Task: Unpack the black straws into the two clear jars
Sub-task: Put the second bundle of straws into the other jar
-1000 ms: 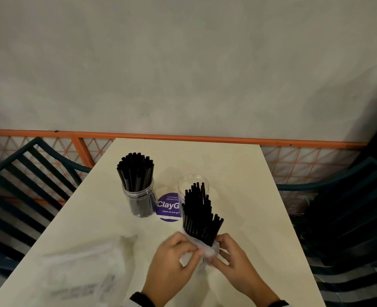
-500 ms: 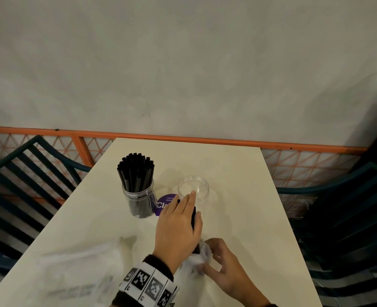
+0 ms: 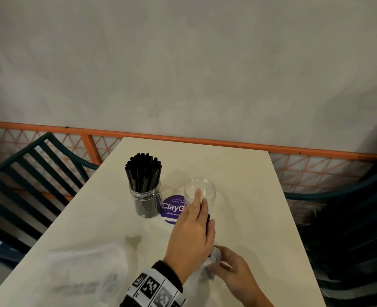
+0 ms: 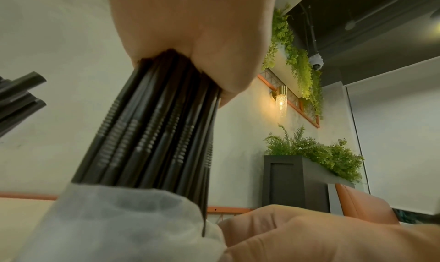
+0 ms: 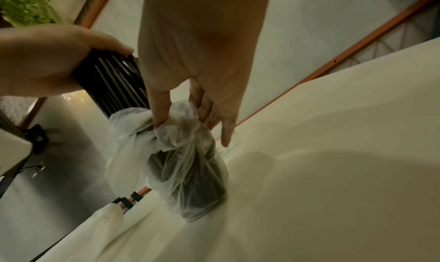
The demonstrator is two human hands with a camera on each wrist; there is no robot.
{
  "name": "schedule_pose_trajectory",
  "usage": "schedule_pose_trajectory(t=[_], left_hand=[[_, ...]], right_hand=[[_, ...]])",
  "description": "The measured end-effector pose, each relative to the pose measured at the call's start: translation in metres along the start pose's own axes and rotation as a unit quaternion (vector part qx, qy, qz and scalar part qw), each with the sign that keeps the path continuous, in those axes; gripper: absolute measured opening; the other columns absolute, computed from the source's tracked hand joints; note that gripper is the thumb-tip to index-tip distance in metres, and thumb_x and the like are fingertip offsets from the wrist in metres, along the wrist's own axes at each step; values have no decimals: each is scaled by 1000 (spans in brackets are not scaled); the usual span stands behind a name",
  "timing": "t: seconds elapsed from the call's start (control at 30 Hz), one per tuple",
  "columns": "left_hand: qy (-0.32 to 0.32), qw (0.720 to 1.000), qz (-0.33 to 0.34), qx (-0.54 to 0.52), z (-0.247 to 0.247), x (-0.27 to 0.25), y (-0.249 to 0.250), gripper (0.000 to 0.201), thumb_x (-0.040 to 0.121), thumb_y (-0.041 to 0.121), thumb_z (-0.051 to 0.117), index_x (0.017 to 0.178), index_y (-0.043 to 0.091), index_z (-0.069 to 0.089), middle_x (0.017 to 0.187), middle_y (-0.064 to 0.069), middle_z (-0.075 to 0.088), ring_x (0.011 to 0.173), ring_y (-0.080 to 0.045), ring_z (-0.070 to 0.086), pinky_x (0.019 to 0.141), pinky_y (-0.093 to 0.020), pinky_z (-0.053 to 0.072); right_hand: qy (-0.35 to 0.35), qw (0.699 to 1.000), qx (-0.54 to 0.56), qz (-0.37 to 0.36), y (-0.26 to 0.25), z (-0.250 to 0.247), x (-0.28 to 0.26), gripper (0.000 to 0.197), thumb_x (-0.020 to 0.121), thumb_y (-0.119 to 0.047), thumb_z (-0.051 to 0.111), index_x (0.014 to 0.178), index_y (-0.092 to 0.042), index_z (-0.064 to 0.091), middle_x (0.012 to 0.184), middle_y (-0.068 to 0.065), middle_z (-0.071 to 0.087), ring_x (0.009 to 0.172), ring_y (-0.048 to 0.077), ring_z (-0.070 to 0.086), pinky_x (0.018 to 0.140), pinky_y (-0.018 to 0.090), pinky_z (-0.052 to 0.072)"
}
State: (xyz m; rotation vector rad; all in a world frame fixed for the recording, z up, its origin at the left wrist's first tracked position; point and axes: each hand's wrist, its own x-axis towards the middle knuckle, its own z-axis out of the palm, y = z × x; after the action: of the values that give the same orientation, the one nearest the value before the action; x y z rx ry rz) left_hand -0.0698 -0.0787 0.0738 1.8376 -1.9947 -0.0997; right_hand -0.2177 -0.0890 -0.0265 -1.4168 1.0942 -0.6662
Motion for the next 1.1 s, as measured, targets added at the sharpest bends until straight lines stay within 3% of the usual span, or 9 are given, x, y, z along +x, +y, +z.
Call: schedule_pose_trajectory(t=[0.13, 0.2, 0.27, 0.4, 0.47, 0.57, 0.83, 0.93, 1.1], left_hand=[[3, 999, -3, -50, -5, -2, 1, 61, 96, 44, 6, 137, 13, 38, 147, -8, 36, 135, -21, 37, 111, -40, 26], [0, 989, -5, -146, -11, 2, 0, 63, 89, 54, 4, 144, 25, 18, 153, 8, 11, 143, -8, 7, 116, -22, 3], [-18, 973, -20, -230, -16, 10, -3, 59, 90, 56, 15, 144, 31, 8, 152, 16, 1, 141, 0, -4, 112, -14, -1], [-28, 959, -26, -282, -17, 36, -16, 54, 95, 41, 30, 145, 26, 16, 154, 8, 18, 141, -2, 13, 112, -15, 11], [-44, 956, -30, -289, -15, 51, -25, 55, 94, 41, 36, 144, 23, 20, 152, 5, 26, 138, -9, 27, 113, -23, 23], [-79, 953, -59, -286, -14, 78, -40, 57, 93, 41, 42, 143, 22, 23, 149, 1, 33, 127, -22, 43, 106, -31, 35], [-97, 938, -92, -319, 19, 116, -60, 126, 54, 46, 83, 145, 16, 1, 152, -2, 21, 136, -15, 28, 107, -25, 28], [-69, 951, -100, -283, 41, 119, -64, 129, 51, 55, 81, 145, 11, 3, 150, -7, 24, 136, -19, 31, 110, -35, 32], [-14, 970, -92, -223, 65, 118, -71, 116, 50, 85, 47, 135, 7, 29, 128, -7, 48, 117, -19, 47, 98, -28, 38]], right_hand=[[76, 994, -39, -64, -5, -2, -11, 32, 64, -50, 67, 96, -50, 65, 104, -28, 67, 101, -4, 61, 85, 16, 48], [125, 985, -72, -95, -15, -14, -17, 34, 65, -62, 68, 97, -61, 59, 107, -33, 63, 102, -9, 58, 80, 7, 45], [163, 974, -96, -124, -29, -31, -18, 34, 75, -47, 68, 100, -65, 52, 107, -33, 60, 103, -9, 54, 78, 4, 42], [236, 898, -265, -261, -61, -68, -4, 30, 84, -57, 44, 114, -55, 46, 111, -27, 54, 109, -19, 40, 102, 22, 36], [249, 849, -358, -298, -78, -84, 10, 45, 91, -57, 28, 118, -31, 52, 113, -12, 56, 113, -9, 39, 111, 46, 25], [255, 785, -473, -308, -109, -102, 35, 46, 96, -48, 20, 117, -23, 52, 114, 2, 62, 119, 13, 43, 115, 48, 4], [189, 617, -676, -356, -165, -105, 101, 43, 66, -4, 71, 106, -20, 64, 99, 5, 68, 99, 24, 60, 108, 52, 14], [145, 602, -705, -345, -167, -100, 114, 54, 54, -7, 82, 104, -20, 66, 99, 6, 70, 95, 26, 65, 105, 58, 23], [113, 577, -716, -377, -164, -93, 124, 58, 47, -7, 86, 102, -16, 69, 97, 10, 71, 93, 29, 67, 100, 62, 35]])
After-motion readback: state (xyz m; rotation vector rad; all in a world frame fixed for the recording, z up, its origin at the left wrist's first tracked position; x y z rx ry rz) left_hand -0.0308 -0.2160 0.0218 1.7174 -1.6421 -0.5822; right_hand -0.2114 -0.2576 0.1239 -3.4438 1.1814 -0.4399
